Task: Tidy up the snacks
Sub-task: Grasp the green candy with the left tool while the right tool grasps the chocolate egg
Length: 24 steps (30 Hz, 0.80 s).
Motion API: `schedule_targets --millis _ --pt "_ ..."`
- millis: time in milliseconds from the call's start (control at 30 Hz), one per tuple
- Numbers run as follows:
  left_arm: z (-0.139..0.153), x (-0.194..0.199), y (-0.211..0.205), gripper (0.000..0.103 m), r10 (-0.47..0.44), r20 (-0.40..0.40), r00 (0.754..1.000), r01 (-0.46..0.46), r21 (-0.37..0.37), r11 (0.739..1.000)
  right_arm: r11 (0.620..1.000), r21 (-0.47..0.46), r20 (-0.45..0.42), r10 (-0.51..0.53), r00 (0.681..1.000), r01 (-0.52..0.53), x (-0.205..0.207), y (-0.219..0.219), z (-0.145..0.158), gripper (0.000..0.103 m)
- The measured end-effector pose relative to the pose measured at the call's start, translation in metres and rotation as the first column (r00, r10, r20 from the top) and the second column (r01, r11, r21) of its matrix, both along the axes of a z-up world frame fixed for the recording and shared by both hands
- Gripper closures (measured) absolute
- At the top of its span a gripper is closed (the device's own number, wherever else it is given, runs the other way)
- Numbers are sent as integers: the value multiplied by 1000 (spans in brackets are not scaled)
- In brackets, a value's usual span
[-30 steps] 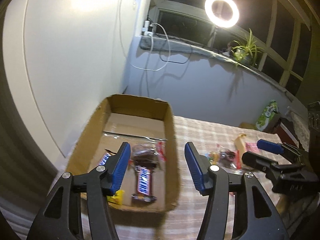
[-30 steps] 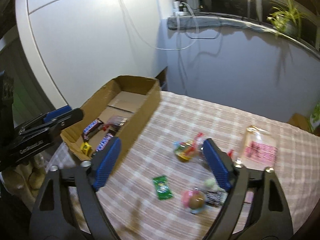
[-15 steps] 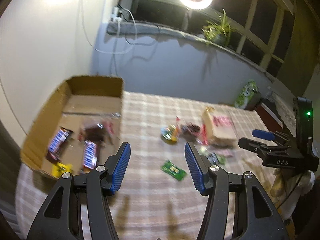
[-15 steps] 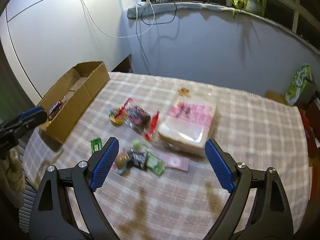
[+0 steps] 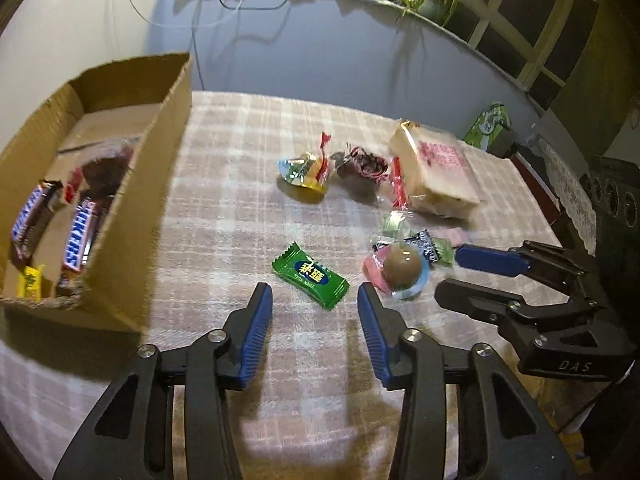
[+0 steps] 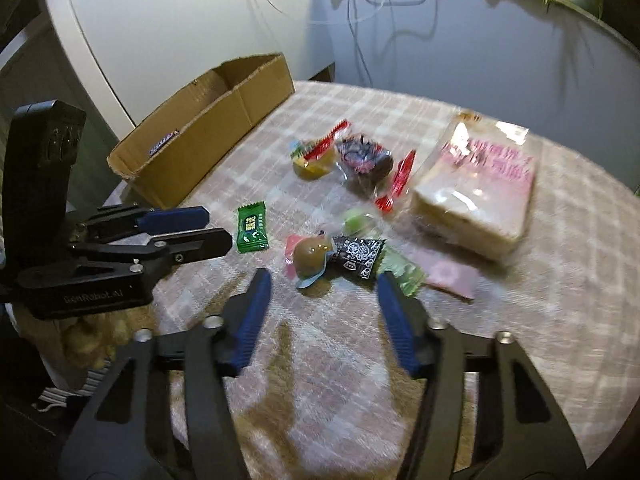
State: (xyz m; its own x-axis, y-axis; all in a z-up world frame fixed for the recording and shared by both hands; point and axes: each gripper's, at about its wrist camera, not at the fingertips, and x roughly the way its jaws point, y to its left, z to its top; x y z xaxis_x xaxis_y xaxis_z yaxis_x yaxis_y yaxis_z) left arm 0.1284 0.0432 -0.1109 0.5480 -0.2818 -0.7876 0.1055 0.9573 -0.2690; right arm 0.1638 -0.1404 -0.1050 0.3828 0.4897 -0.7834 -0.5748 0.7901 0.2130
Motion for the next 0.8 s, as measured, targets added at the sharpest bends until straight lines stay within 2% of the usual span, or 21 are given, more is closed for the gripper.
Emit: schedule_targets --millis 100,300,467,767,800 --pt "-6 6 0 61 1 -25 1000 -1 -15 1000 999 41 -51 14 999 -12 7 2 -7 57" --pt "-11 17 -1 62 -3 -35 999 3 -11 1000 998 56 -72 39 997 -35 12 11 -14 60" --pt "-12 25 -9 62 -28 -27 999 29 40 999 998 37 -67 47 997 -45 17 19 -20 63" --pt "-14 29 -21 62 -81 -14 997 82 137 987 996 -54 5 68 998 -68 19 32 -22 64" --pt "-14 30 -22 64 -86 -11 996 87 148 985 996 -60 10 70 997 -69 19 34 -22 64"
